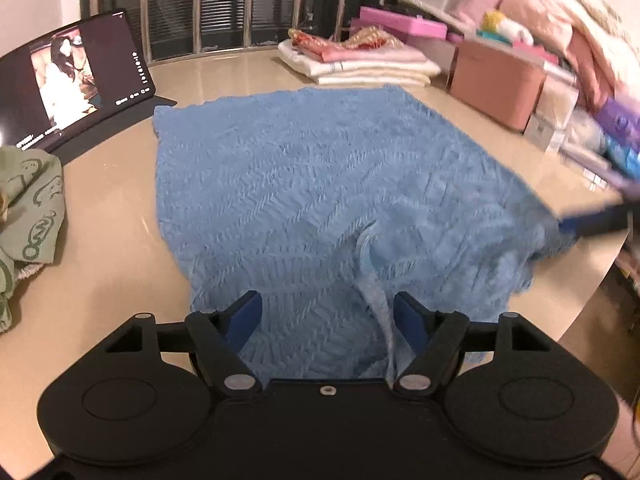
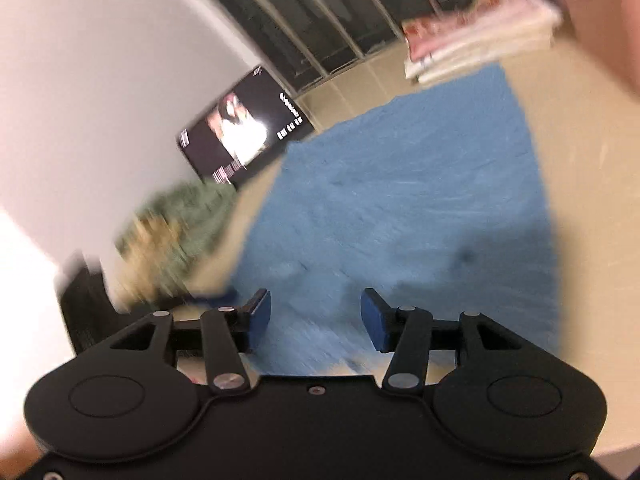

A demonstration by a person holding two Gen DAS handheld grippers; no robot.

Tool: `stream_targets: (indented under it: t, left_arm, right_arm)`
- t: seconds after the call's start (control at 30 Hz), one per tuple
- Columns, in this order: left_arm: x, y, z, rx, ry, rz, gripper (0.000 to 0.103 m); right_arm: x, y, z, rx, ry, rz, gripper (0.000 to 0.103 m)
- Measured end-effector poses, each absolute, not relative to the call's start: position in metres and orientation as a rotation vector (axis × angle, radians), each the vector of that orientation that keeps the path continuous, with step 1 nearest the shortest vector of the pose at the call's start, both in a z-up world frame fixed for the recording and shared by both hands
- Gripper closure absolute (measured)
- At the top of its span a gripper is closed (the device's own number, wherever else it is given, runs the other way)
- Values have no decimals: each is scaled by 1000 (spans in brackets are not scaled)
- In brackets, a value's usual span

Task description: Fold clothes

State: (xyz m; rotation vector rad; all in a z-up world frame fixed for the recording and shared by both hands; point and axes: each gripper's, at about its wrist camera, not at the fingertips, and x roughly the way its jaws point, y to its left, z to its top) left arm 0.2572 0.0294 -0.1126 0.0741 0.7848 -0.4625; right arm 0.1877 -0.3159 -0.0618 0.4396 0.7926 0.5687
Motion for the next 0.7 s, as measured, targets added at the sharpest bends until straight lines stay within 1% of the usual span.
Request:
stream_targets:
  t: [0.17,0.23,0.27,0.3,0.33,0.37,0.43,0.47,0.5,0.63,0.7]
  left_arm:
    - [268,22,-106,29,759,-451,31]
    - [274,16,-109,54,767,-428,31]
    - [276,12,-111,83,779,-405,31]
    - [279,9,-116,110,799,-376,31]
    - [280,8,-121,127,819,-353,31]
    - [279,9,-121,132,808,-354,31]
    - [275,10,-122,143,786,-356,30]
    - [274,10,-122,145,785,-354,30]
    - [273,11,-122,147,784,-352,30]
    - [272,13,-122,146,772,-357,30]
    - [272,12,-122,148,771,-353,29]
  right_arm:
    - [149,-268,-70,15,681,539,54]
    - [150,-251,-75,-61,673,544,59]
    - [152,-245,-78,-87,673,544,64]
    - [156,-239,-82,-112,673,537,66]
    - [161,-235,-85,-132,676,527,67]
    - [165,-232,-87,-140,679,518,69]
    - [167,-233,-88,-138,687,509,80]
    - [168,-235,-87,-121,701,511,89]
    - [168,-240,-85,-93,719,522,95]
    - [166,-264,-78,50,780,580,96]
    - [166,-283,-77,192,812,627,97]
